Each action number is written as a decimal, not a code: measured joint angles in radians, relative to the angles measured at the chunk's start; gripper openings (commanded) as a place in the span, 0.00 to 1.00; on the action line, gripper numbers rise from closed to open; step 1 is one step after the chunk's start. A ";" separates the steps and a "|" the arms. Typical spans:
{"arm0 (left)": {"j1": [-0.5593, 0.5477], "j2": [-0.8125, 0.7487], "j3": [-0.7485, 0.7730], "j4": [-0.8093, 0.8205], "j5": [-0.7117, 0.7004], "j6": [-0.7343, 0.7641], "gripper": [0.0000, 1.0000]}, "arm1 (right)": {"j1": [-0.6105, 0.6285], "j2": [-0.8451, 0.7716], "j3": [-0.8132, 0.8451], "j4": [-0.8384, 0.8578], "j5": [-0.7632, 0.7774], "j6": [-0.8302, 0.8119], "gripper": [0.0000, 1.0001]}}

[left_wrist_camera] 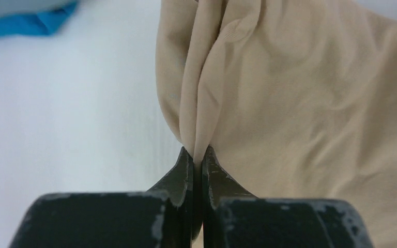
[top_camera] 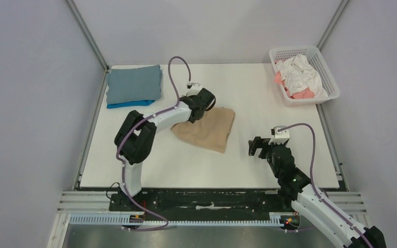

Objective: Fold and stack the t-shirts
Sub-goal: Put the neatly folded tshirt into the corner of the board with the left arm

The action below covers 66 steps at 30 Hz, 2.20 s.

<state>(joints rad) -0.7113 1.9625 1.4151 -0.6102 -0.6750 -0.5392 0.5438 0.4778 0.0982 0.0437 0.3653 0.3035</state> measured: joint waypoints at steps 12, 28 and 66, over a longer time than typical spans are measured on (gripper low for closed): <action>0.225 0.084 0.238 0.193 -0.136 0.501 0.02 | 0.000 -0.010 -0.012 0.005 0.055 -0.001 0.98; 0.378 0.144 0.482 0.358 -0.127 0.826 0.02 | 0.000 0.039 -0.014 0.016 0.103 -0.001 0.98; 0.421 0.116 0.729 0.175 -0.079 0.867 0.02 | 0.000 0.082 -0.014 -0.015 0.175 0.023 0.98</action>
<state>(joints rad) -0.2901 2.0785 2.1437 -0.4351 -0.7536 0.3275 0.5438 0.5598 0.0837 0.0284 0.5407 0.3264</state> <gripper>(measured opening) 0.055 0.981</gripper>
